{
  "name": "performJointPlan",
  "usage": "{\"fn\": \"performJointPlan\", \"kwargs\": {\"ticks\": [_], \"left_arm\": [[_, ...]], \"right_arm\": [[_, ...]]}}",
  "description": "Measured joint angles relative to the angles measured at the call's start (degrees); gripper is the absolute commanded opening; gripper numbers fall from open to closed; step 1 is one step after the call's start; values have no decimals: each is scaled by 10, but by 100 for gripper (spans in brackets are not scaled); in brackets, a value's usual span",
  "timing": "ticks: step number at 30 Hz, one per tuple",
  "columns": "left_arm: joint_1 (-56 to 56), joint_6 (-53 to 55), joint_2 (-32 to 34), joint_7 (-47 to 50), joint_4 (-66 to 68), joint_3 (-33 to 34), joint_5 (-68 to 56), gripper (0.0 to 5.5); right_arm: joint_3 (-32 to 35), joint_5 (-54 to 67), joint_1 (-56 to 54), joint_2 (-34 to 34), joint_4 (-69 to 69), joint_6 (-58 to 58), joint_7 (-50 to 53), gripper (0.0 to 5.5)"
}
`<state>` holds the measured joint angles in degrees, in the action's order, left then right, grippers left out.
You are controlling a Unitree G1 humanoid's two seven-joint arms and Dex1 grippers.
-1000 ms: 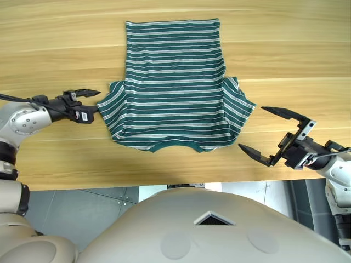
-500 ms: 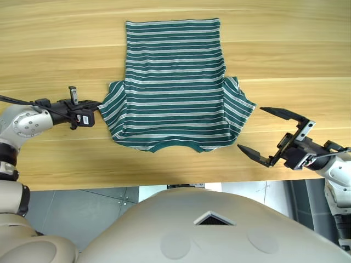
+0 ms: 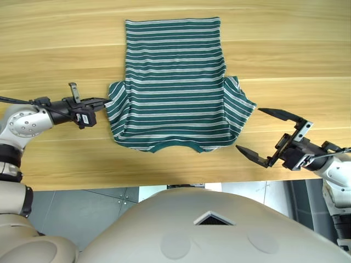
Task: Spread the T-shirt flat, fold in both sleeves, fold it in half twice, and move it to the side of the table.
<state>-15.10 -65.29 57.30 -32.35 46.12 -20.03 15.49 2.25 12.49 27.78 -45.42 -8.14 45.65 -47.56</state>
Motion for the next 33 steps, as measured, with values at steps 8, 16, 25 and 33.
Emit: {"fn": "performJointPlan", "kwargs": {"ticks": [8, 16, 25, 33], "left_arm": [[14, 1, 3, -21, -27, 19, -25, 4], [26, 26, -26, -22, -74, 24, -11, 4], [26, 60, -57, -20, -111, 29, 0, 4], [23, 84, -85, -20, -123, 28, 1, 4]], "right_arm": [[-5, 0, -1, 0, 0, 1, 0, 540], [-12, -1, -7, 14, 6, 7, 1, 540], [-27, -2, -15, 17, 6, 7, 1, 540], [-29, -7, -23, 18, 16, 6, 1, 540]]}}
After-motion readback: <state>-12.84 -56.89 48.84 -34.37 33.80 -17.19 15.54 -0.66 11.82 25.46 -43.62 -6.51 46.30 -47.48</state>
